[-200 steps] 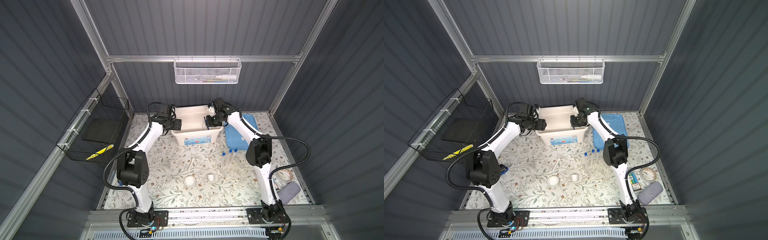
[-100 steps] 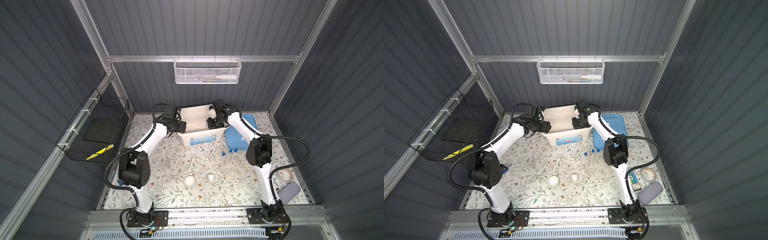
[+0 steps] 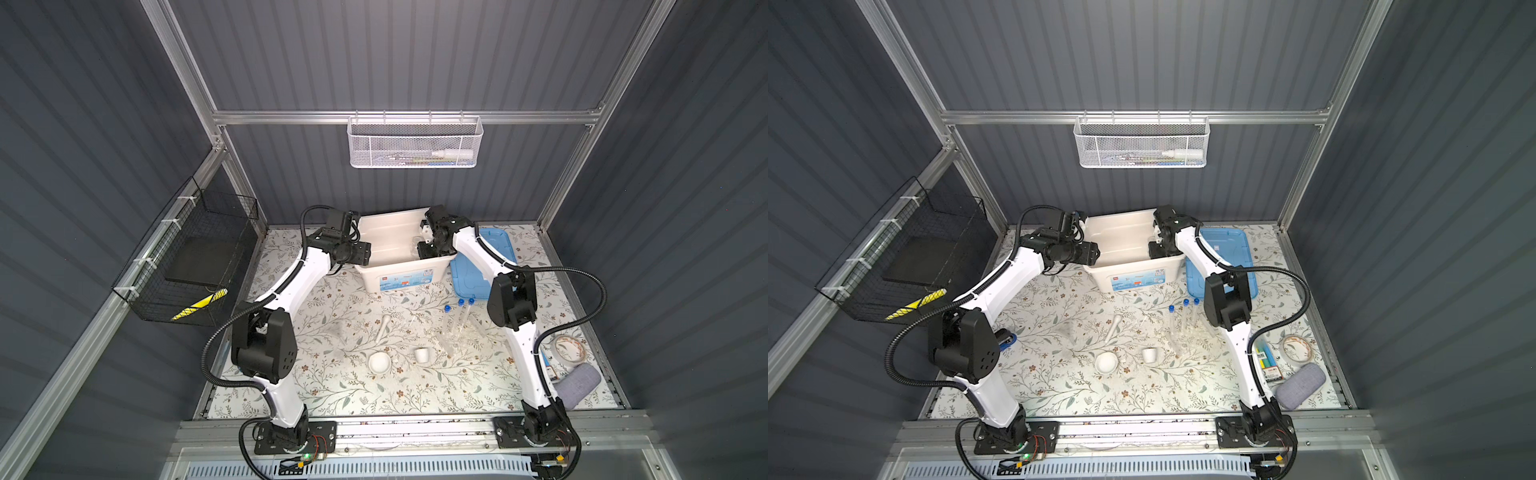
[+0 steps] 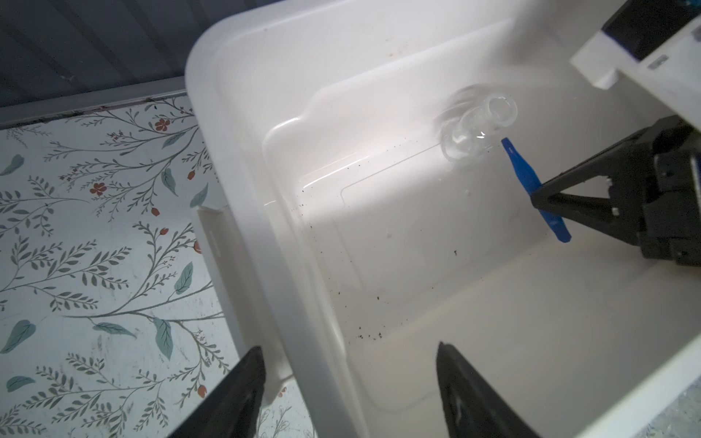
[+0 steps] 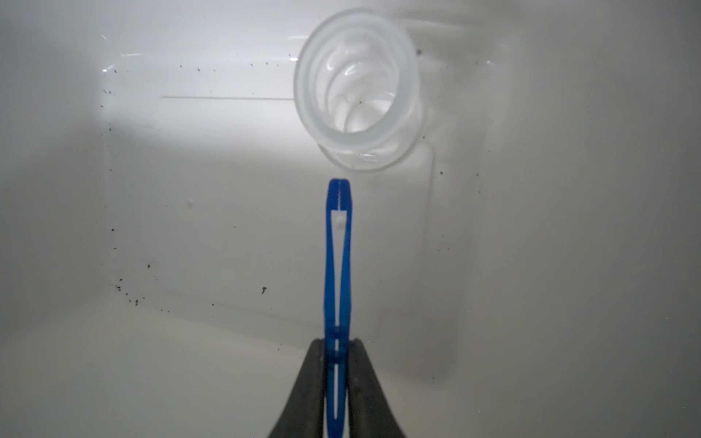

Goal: Organize the chemistry lab equipment
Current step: 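Lower the blue tweezers into the white box and open the right gripper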

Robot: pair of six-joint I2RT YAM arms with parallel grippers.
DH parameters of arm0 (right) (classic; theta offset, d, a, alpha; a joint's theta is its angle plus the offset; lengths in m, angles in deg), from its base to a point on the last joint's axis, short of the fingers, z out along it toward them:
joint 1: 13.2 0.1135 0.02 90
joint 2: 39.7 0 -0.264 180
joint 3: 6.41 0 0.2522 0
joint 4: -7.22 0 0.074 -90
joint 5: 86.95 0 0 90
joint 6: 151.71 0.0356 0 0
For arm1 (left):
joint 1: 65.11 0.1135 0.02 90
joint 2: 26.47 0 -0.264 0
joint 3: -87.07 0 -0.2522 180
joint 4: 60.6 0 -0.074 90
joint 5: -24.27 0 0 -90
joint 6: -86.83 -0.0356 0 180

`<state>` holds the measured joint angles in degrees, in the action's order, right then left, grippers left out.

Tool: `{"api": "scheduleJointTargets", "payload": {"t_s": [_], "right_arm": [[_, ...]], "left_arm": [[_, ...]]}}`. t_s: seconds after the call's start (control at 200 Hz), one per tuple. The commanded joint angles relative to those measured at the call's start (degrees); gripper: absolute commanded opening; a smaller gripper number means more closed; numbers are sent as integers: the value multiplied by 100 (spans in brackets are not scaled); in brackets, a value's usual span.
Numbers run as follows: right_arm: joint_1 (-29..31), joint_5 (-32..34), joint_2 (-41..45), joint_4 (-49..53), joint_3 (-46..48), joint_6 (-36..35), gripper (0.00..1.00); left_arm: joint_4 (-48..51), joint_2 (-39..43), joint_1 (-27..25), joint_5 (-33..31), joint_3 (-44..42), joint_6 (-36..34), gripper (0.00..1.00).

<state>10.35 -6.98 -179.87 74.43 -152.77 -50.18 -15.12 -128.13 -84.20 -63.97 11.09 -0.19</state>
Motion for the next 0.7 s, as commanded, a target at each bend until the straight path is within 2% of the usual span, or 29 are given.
{"api": "scheduleJointTargets", "payload": {"t_s": [0.0, 0.18, 0.295, 0.475, 0.59, 0.645, 0.695], "right_arm": [[-62, -96, -144, 160, -216, -57, 14], [-61, -223, -324, 458, -243, -137, 18], [-58, -208, -249, 490, -175, -175, 24], [-62, -313, -47, 296, -88, -85, 44], [-61, -435, 97, 180, -79, 31, 47], [-61, -520, 192, 110, -60, 81, 57], [-60, -586, 311, 20, -1, 128, 61]], "left_arm": [[99, 179, -28, 114, 105, -149, 74], [30, 283, -27, 27, 158, -77, 77], [-136, 379, -32, 84, 175, 8, 80], [-317, 534, -77, 94, 246, 122, 85], [-358, 719, -158, -135, 212, 131, 89], [-373, 823, -197, -195, 186, 154, 91], [-369, 918, -248, -318, 160, 201, 92]]}}
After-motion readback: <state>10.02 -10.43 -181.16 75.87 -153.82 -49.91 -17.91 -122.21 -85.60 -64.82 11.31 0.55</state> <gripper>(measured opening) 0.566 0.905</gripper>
